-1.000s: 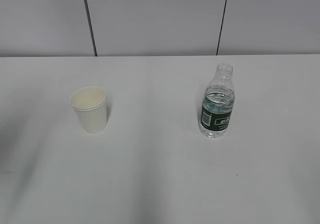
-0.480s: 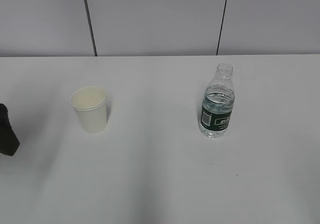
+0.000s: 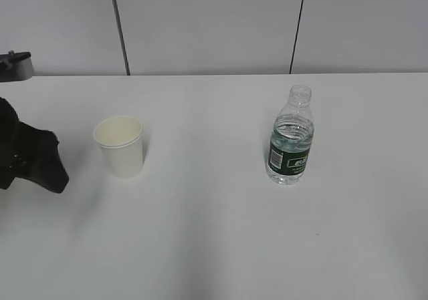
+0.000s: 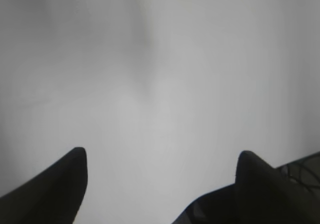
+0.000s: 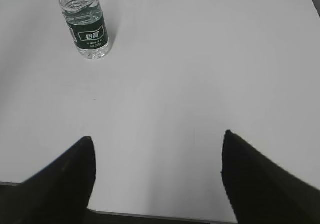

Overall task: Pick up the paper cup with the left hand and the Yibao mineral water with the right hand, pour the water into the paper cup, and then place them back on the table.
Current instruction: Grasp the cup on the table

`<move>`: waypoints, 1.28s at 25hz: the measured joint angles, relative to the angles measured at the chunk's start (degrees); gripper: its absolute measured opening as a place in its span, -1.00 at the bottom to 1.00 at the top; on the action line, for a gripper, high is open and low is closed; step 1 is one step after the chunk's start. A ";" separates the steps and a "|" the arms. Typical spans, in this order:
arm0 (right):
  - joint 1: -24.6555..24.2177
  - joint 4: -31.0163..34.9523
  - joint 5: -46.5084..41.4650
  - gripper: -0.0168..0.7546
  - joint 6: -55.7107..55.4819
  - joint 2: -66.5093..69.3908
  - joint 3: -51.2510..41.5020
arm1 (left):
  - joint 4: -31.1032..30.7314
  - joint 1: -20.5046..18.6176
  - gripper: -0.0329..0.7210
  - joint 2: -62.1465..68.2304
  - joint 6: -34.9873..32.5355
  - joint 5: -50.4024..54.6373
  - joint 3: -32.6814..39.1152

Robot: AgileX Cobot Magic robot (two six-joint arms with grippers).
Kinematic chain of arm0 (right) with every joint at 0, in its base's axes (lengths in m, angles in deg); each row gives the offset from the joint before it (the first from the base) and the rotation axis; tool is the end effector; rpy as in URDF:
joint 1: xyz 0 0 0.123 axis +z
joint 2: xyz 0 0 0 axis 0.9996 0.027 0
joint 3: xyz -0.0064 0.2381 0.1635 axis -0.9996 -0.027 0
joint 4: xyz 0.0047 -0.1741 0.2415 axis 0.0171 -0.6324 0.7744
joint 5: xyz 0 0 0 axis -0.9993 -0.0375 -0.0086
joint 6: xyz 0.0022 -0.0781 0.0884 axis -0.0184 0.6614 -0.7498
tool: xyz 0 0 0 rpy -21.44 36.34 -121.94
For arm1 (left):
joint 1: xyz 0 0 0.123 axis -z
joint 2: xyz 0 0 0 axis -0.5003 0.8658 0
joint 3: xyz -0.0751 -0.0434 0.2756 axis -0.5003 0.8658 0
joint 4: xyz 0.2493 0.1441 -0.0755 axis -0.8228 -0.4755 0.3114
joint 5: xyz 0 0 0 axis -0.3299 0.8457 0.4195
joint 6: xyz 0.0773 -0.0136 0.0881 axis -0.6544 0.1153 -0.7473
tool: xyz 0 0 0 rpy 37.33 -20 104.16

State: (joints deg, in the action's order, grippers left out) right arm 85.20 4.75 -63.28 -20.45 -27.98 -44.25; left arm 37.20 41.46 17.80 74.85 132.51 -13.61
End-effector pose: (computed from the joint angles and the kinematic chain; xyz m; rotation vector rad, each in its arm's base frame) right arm 0.0491 0.0076 0.2783 -0.0738 2.1062 0.0124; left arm 0.2959 -0.0792 0.2013 0.3414 2.9321 -0.2632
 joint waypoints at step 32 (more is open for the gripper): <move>0.00 0.00 -0.09 0.54 0.00 0.00 0.00 | 7.64 10.66 0.54 0.00 -0.61 -65.06 25.71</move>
State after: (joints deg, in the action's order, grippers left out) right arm 85.20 4.75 -63.37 -20.45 -27.98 -44.25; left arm 44.84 52.13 17.80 74.24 67.46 12.10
